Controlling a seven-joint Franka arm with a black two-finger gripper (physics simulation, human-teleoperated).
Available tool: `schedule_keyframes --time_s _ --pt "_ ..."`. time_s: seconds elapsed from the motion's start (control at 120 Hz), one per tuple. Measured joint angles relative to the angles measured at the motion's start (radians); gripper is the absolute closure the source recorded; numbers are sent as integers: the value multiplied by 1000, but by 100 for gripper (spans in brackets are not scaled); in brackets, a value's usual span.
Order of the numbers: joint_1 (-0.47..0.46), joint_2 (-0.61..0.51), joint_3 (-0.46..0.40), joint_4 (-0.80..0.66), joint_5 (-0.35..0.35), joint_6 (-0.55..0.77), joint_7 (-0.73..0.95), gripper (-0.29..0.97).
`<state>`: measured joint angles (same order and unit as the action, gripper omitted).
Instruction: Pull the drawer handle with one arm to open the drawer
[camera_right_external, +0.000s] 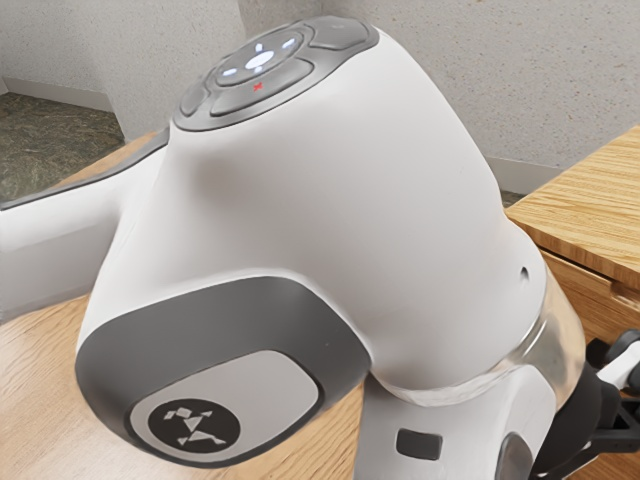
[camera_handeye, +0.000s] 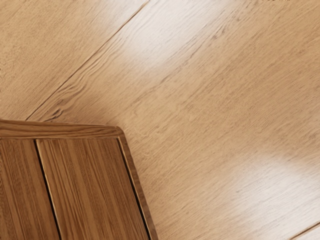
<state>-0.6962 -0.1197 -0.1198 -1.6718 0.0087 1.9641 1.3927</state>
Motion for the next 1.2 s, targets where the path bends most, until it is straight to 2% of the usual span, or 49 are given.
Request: schedule_keyframes --time_s 0.5,0.7,1.2 --pt "5 16 4 -21 0 28 -41 0" --pt "46 34 7 -24 14 43 -88 0" --pt "61 63 9 -86 61 166 -205 0"
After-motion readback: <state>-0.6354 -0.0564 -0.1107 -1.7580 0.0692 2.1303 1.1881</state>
